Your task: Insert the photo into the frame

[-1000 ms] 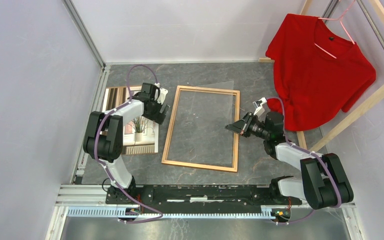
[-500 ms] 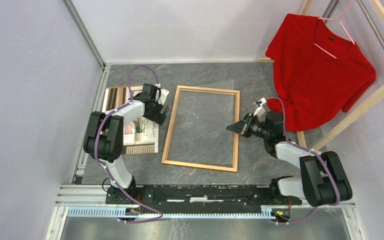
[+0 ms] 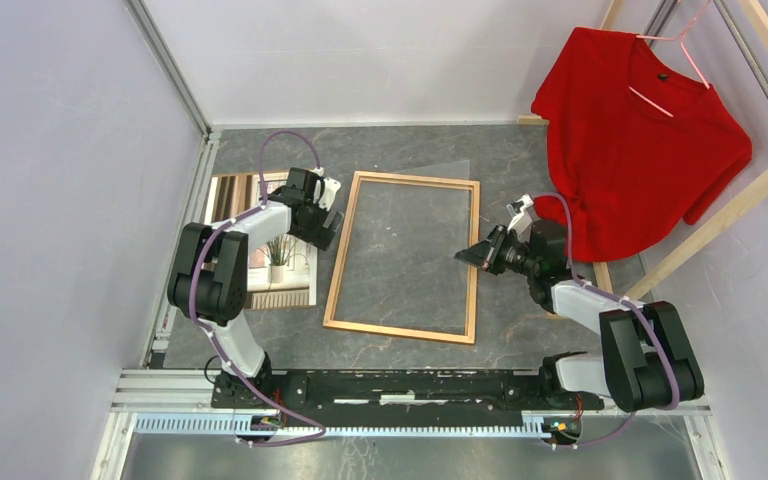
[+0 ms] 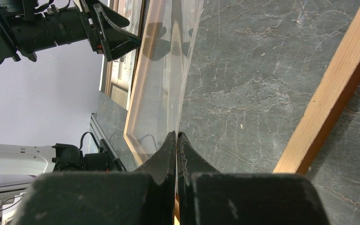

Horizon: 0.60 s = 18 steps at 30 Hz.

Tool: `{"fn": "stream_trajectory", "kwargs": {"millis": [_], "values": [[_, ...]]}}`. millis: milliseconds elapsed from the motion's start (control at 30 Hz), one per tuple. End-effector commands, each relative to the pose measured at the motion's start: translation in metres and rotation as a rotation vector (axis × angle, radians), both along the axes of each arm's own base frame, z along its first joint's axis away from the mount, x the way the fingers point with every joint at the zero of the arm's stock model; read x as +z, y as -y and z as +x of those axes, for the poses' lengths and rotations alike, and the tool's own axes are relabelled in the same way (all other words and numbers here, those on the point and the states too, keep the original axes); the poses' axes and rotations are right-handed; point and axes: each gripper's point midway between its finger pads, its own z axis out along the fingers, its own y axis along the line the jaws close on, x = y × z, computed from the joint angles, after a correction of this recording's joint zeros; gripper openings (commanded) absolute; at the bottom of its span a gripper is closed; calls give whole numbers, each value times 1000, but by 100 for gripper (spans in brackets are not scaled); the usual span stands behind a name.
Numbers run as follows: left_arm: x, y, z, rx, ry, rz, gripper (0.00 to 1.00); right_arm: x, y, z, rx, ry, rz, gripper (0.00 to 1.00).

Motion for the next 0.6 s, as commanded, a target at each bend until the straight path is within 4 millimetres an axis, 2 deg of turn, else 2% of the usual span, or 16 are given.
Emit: {"fn": "stream_trajectory", "kwargs": {"millis": [0,567], "values": [[7,3,0,4,30,-9,98,17,6,14,-35,115,-34,0],[6,0,-1,1,31,3,98,3,7,6,-39,82,-25,0]]}}
